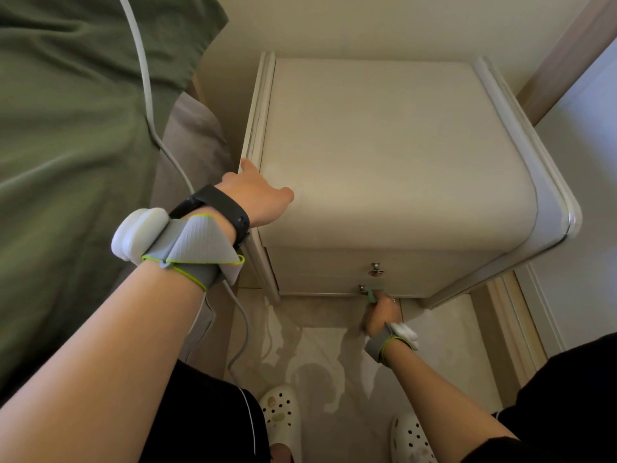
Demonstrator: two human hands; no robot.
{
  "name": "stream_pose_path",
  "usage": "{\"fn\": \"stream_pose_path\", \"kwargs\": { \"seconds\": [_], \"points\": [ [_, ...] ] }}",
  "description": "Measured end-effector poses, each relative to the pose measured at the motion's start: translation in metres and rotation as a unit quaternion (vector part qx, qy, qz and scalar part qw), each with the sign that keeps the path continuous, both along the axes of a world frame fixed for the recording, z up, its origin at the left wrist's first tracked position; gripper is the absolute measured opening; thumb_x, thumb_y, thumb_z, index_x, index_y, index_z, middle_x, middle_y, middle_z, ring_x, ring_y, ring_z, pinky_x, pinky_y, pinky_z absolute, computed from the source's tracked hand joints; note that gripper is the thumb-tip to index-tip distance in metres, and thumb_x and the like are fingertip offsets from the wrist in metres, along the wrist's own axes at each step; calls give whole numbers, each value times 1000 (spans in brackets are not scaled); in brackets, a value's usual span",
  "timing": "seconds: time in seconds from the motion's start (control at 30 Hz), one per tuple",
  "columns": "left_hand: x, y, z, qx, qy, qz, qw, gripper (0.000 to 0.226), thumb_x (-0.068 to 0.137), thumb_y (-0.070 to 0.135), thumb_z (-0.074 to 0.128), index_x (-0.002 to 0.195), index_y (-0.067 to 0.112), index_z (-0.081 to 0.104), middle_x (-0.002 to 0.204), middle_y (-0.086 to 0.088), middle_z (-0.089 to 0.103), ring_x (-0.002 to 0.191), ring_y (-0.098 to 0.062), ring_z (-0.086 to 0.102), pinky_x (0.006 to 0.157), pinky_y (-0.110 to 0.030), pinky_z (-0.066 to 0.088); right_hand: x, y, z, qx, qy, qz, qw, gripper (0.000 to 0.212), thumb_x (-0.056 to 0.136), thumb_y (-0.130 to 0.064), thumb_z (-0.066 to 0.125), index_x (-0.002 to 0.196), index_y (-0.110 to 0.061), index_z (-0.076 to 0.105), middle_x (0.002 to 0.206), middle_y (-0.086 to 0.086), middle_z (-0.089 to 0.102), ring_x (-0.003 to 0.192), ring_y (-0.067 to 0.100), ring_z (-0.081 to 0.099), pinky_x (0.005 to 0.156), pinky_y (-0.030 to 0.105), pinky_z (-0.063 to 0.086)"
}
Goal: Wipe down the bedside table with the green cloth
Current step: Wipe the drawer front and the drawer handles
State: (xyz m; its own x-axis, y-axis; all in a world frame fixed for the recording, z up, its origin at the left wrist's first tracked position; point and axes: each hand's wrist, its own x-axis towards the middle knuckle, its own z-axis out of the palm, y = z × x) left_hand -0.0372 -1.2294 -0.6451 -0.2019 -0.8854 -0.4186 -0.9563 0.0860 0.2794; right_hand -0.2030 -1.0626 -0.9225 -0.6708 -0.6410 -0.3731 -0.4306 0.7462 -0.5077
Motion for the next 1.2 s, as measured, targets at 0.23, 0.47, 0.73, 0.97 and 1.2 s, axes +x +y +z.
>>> {"fn": "stream_pose_path", "kwargs": {
  "seconds": [0.23, 0.47, 0.73, 0.97, 1.2],
  "points": [
    [-1, 0, 0, -2, -3, 5, 1000, 88, 90, 51, 44, 152, 15, -6, 151, -18, 31, 125, -37, 47, 84, -36, 41, 16, 5, -15, -102, -58, -68, 991, 35, 91, 1, 41, 122, -5, 56, 116, 20, 60, 107, 38, 57, 86, 34, 45],
    [-2, 1, 1, -1, -4, 9, 1000, 88, 90, 51, 45, 152, 14, -6, 150, -18, 31, 125, -37, 47, 91, -39, 43, 26, -7, -11, -206, -137, -228, 941, 36, 86, 14, 37, 114, 6, 57, 112, 26, 60, 106, 38, 56, 80, 24, 40],
    [-3, 1, 2, -1, -3, 9, 1000, 88, 89, 51, 45, 152, 14, -6, 151, -18, 29, 126, -38, 45, 92, -39, 43, 7, -16, -27, -147, -240, -290, 915, 33, 91, 7, 39, 117, 3, 58, 118, 25, 60, 110, 39, 57, 91, 39, 44],
    [-1, 2, 3, -3, -8, 4, 1000, 88, 89, 51, 44, 152, 14, -6, 152, -18, 28, 125, -37, 46, 88, -38, 43, 16, -25, -33, -180, -441, -454, 753, 39, 95, 3, 38, 129, -11, 49, 110, 14, 57, 90, 29, 57, 84, 43, 50],
    [-2, 0, 2, 3, -2, 8, 1000, 88, 90, 51, 44, 152, 14, -6, 152, -17, 29, 128, -37, 44, 92, -39, 42, 18, -31, -34, -199, -528, -504, 654, 30, 98, 3, 32, 78, -9, 52, 51, 6, 63, 65, 15, 49, 40, 18, 49]
  ]
}}
